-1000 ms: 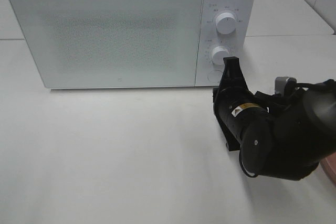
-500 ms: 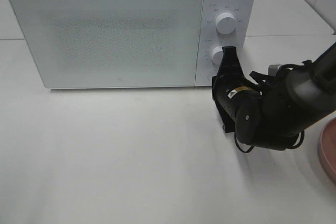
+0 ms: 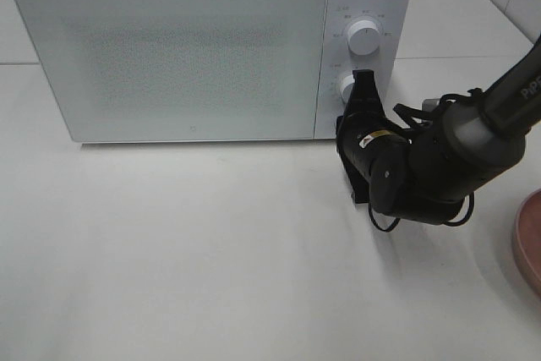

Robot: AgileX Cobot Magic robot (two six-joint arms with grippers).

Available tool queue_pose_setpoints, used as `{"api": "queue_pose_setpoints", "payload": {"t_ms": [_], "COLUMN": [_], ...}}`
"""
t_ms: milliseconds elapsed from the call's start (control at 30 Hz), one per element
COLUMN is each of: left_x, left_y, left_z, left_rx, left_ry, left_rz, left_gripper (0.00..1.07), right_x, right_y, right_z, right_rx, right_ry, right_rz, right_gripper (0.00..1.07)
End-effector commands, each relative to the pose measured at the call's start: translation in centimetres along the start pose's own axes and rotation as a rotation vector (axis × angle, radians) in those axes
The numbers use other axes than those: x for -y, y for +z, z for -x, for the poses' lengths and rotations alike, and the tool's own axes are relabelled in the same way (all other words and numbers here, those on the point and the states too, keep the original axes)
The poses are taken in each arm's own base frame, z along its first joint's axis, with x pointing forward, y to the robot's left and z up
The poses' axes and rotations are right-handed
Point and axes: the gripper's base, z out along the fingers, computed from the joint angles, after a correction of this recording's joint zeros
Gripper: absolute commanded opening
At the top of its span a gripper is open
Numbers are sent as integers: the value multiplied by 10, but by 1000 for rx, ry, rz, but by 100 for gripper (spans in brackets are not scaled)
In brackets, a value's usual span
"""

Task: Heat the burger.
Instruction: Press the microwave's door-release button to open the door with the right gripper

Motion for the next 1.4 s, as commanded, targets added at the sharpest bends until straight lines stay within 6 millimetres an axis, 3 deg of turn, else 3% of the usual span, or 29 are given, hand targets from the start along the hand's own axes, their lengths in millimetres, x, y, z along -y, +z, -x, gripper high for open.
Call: {"api": "queue_pose_setpoints", "payload": {"t_ms": [33,467,1067,1400], "left_x": [0,0,0,0], "left_y": [-3,-3,-3,-3], "left_z": [-1,-1,-1,-1], "left_rx": [36,36,36,36], "left_ry": [2,2,2,2], "left_rz": [4,4,4,4], "left_gripper": [98,98,98,98], "right_x": [-1,-8,-57,-55], "right_y": [7,20,36,37], "right_z": [1,-1,4,3], "right_rx": [9,36,140,130], "right_ry": [11,13,13,2], "right_rz": [7,46,287,258], "right_gripper": [0,0,0,0]}}
